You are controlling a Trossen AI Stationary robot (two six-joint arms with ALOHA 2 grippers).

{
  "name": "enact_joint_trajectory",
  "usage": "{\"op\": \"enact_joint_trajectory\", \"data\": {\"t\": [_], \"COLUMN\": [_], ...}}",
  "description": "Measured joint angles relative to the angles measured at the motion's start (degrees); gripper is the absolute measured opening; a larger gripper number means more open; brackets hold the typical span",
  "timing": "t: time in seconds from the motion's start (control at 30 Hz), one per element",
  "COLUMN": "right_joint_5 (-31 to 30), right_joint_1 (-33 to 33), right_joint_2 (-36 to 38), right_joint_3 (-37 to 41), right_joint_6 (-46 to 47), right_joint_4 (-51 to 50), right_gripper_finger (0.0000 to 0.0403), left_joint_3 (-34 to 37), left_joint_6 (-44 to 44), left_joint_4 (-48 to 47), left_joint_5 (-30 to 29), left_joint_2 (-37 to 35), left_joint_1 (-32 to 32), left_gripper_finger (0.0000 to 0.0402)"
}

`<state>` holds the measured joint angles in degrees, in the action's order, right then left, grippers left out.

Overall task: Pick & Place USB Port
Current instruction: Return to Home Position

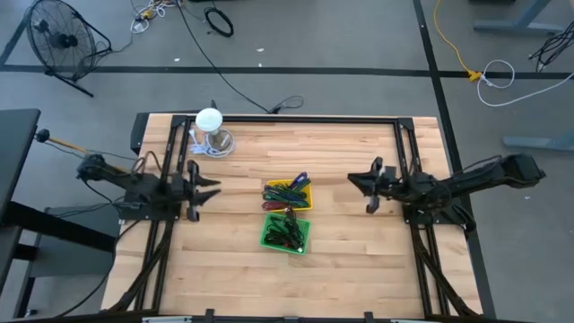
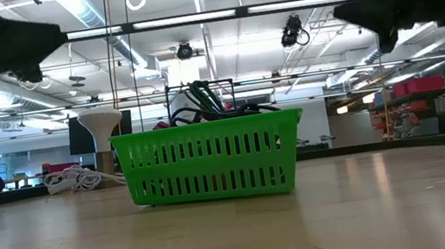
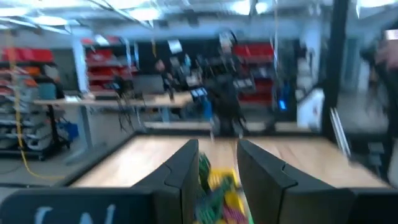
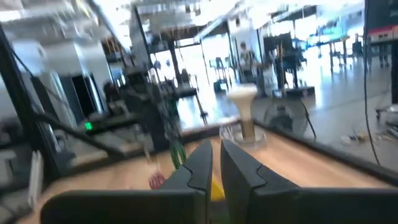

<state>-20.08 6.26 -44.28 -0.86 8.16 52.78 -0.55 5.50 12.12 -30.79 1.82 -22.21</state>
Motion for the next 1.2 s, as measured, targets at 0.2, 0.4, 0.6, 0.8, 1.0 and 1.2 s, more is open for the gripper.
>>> {"op": "enact_joint_trajectory", "data": {"t": [0.2,0.4,0.6,0.8,1.0,1.2], "right_joint_5": [0.0,0.0,0.0,0.0,0.0,0.0], "right_joint_1": [0.0,0.0,0.0,0.0,0.0,0.0], "right_joint_2": [16.2,30.9,42.7,44.3,44.2,43.6], "right_joint_3": [0.0,0.0,0.0,0.0,0.0,0.0], "right_joint_6": [0.0,0.2,0.2,0.2,0.1,0.1], "right_joint_4": [-3.0,-2.9,-2.9,2.3,2.4,2.1], "right_gripper_finger": [0.0036,0.0036,0.0036,0.0036,0.0036,0.0036], "left_joint_3": [0.0,0.1,0.1,0.1,0.1,0.1], "left_joint_6": [-0.1,-0.3,-0.3,-0.3,-0.3,-0.3], "left_joint_4": [5.0,3.9,4.2,4.2,3.8,3.8], "left_joint_5": [-1.0,-1.0,-1.0,-1.0,0.6,1.4], "left_joint_2": [-1.7,-1.7,-1.7,-1.7,-1.7,-1.7], "left_joint_1": [3.3,4.8,4.8,4.8,8.0,17.5], "left_gripper_finger": [0.0115,0.0115,0.0115,0.0115,0.0115,0.0115]}}
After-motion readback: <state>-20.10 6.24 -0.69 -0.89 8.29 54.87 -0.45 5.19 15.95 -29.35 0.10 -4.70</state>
